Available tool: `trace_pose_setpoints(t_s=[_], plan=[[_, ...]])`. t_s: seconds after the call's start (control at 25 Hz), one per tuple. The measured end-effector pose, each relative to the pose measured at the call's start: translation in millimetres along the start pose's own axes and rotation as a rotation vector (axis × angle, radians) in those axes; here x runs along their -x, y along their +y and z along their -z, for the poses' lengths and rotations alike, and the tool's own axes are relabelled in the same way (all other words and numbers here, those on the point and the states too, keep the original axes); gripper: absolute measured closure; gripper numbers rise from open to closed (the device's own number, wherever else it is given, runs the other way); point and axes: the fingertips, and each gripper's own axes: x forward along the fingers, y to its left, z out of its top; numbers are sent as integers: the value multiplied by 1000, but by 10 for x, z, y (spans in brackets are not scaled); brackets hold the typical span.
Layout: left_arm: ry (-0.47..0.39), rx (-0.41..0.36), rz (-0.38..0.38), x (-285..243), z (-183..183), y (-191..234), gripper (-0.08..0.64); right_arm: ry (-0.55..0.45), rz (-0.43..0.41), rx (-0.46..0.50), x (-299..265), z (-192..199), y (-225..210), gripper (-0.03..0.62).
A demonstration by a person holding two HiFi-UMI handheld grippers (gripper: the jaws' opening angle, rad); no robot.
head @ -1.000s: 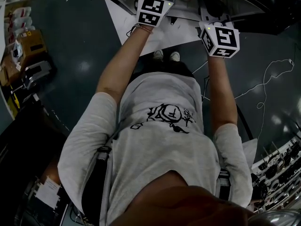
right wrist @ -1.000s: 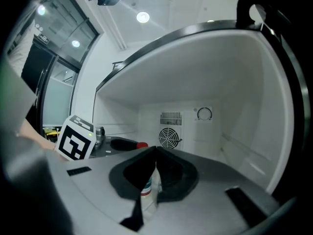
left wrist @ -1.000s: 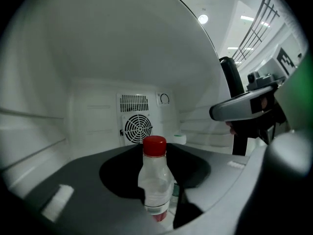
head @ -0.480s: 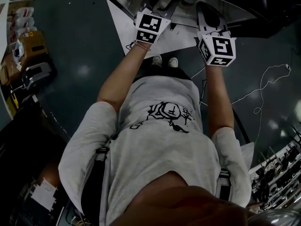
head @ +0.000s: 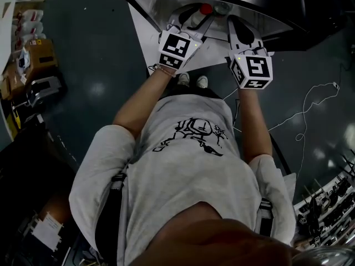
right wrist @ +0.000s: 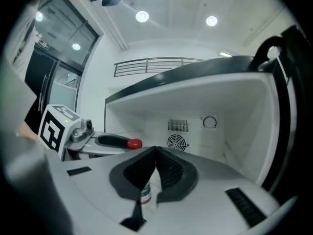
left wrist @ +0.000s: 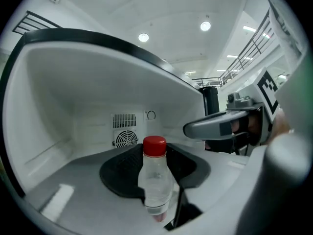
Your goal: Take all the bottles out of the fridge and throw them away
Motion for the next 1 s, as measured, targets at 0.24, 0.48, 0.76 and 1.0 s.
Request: trace_pose_setpoints(t_s=[0.24,0.48,0.76,1.0], plan=[[-27,5,19,89,-203,-124,403,1,-9,-12,113,-83,11,583],[-46,-3,39,219,-385,-222,403,-6,-24,-46,272,-189,37,583],[-64,7,70,327,-562,-356,403,-17,-34,-39,387,-362,31,583],[-85,-1,92,455,-750,-487,405,-31,-41,-65,520,-462,92,583]])
